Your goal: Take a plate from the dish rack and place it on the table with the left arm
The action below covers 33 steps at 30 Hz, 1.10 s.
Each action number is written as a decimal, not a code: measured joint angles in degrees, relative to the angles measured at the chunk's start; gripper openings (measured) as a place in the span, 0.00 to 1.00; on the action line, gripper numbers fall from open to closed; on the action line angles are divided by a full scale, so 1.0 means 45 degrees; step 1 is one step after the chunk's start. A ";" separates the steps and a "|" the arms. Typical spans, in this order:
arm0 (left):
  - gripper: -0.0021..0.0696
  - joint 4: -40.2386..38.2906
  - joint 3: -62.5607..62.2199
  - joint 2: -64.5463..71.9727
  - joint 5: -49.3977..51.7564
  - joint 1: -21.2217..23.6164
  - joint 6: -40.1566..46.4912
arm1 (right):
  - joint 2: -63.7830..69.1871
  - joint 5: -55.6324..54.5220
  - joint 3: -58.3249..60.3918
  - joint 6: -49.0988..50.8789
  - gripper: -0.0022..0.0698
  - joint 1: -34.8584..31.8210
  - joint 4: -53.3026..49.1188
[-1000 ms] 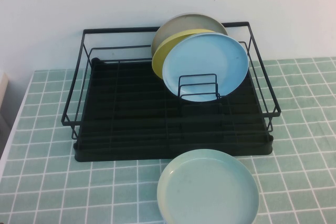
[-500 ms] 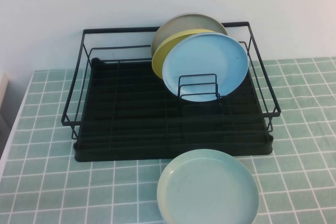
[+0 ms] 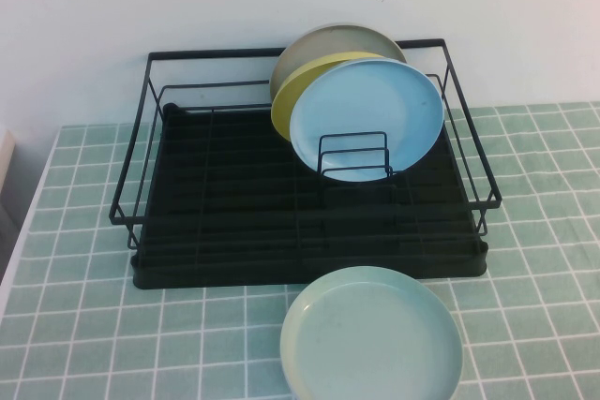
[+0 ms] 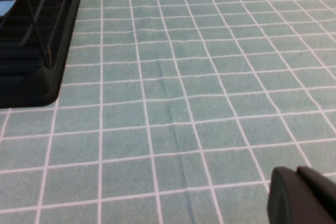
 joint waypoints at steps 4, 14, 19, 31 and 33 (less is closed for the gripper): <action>0.02 0.1649 0.0000 0.0000 -0.1965 0.0000 -0.0615 | 0.0000 0.0000 0.0000 0.0000 0.03 0.0000 0.0000; 0.02 0.2578 -0.4286 0.0215 0.2162 0.0000 0.0458 | 0.0000 0.0000 0.0000 0.0000 0.03 0.0000 0.0000; 0.02 0.2654 -0.6934 0.1914 0.3951 0.0000 0.1652 | 0.0000 0.0000 0.0000 0.0000 0.03 0.0000 0.0000; 0.02 0.2302 -1.0952 0.8426 1.0763 0.0000 0.1985 | 0.0000 0.0000 0.0000 0.0000 0.03 0.0000 0.0000; 0.02 0.2175 -1.1127 0.9361 1.1251 0.0000 0.2241 | 0.0000 0.0000 0.0000 0.0000 0.03 0.0000 0.0000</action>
